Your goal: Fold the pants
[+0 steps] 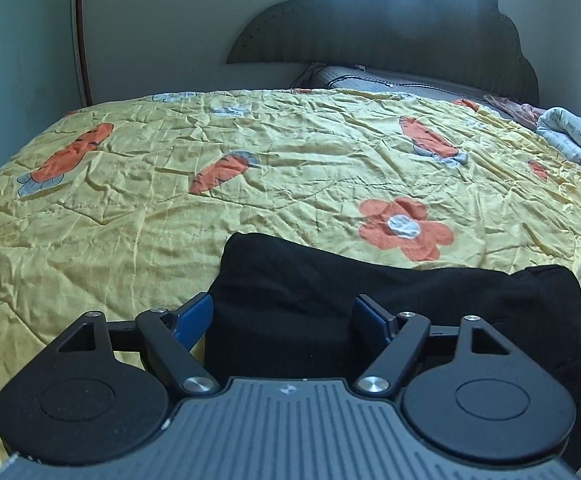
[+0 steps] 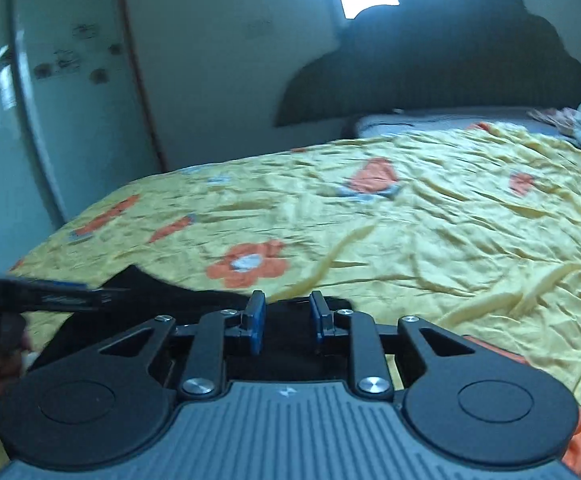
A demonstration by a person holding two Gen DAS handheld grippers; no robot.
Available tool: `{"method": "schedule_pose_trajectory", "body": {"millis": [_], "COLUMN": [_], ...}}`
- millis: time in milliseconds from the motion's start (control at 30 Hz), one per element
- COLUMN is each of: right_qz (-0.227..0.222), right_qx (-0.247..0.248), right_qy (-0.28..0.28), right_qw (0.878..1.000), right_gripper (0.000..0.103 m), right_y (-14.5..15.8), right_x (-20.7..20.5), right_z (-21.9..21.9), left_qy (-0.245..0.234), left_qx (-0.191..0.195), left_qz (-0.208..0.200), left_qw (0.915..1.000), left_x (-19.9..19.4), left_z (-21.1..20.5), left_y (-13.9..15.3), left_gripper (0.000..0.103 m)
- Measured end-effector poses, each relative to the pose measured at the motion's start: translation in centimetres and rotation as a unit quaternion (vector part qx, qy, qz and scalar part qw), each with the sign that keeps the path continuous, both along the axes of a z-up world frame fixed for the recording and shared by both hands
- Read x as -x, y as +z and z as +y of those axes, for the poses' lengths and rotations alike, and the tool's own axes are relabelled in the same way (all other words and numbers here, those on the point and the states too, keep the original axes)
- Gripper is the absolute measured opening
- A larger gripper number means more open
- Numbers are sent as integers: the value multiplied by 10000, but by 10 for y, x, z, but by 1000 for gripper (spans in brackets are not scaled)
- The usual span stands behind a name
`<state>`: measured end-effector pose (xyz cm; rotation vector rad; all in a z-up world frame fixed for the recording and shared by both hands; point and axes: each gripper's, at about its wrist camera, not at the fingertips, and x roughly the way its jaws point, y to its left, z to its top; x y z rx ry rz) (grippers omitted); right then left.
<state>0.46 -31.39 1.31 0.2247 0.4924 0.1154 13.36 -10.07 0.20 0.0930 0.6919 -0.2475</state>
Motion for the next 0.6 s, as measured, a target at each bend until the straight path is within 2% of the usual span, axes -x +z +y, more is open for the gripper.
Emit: {"method": "schedule_pose_trajectory", "body": {"millis": [167,300,600], "right_qz": [218,471,473], "right_qx": [421,821,706], "right_qy": [679,587,520], "right_qw": [9966,9938,9950], "right_gripper": [26,27,31], "right_y": [-1,-18,-23], "right_x": [2,-6,-6], "right_z": [32,40,34], "left_qy": [-43,-74,-68], "left_qx": [-30,-97,-88], "left_qz": [7,22,81], "left_qw": [10000,9999,9999], "left_x": [6,10,15], "left_z": [-2,-3,-2], "left_y": [-1,-3,-4], "left_gripper": [84,86,87]}}
